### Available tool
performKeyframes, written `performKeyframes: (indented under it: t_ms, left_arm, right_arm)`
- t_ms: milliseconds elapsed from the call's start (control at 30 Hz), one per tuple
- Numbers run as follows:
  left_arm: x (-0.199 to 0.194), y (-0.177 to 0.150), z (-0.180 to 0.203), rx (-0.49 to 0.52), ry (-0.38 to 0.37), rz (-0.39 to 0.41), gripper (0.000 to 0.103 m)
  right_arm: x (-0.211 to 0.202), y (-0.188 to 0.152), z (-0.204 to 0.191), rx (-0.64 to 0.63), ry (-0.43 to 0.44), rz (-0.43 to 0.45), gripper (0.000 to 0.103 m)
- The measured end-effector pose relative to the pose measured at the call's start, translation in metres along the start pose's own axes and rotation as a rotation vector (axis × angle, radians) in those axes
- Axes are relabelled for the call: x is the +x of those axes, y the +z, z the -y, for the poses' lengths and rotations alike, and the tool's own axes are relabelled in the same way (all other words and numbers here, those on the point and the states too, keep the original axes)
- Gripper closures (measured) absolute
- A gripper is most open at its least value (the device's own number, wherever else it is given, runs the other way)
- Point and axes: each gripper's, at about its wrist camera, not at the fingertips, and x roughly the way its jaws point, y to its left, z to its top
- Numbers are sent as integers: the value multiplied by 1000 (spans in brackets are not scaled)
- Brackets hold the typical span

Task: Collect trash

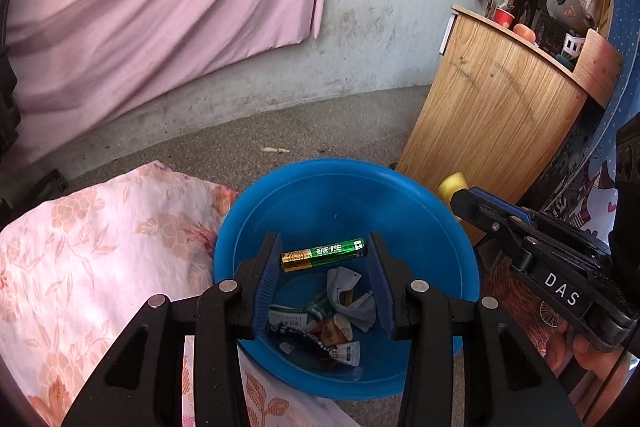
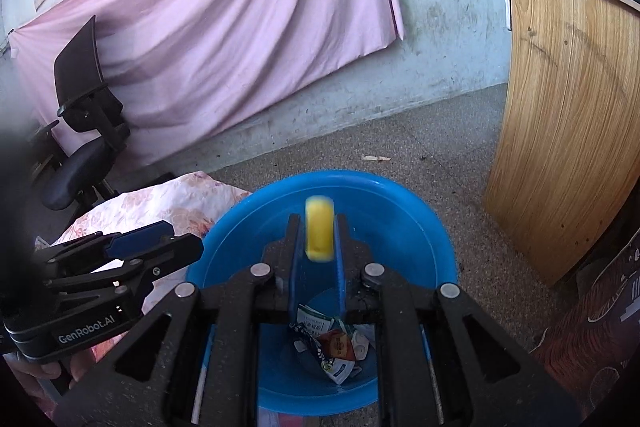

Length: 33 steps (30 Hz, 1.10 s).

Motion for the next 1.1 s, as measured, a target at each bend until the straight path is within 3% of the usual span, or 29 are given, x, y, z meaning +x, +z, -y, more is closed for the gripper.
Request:
performKeyframes:
  t_ms: [200, 267, 400, 500, 667, 733, 1100]
  left_arm:
    - [9, -3, -4, -16, 23, -38, 65]
    - [9, -4, -5, -19, 28, -43, 58]
    - [7, -5, -8, -26, 40, -38, 57]
    - [6, -6, -11, -25, 64, -31, 52]
    - [3, -8, -18, -42, 95, -24, 33]
    - [1, -10, -22, -50, 124, -17, 23]
    - [-20, -24, -50, -129, 188, 28, 9]
  right_arm:
    - [4, 0, -1, 3, -9, -24, 63]
    - [5, 0, 0, 8, -12, -31, 59]
    - [8, 0, 1, 16, -19, -42, 37]
    - [9, 0, 2, 24, -22, -51, 28]
    - [10, 0, 6, 44, -24, -54, 13]
    - [8, 0, 8, 61, -19, -46, 2]
    - [6, 0, 11, 91, -26, -38, 0]
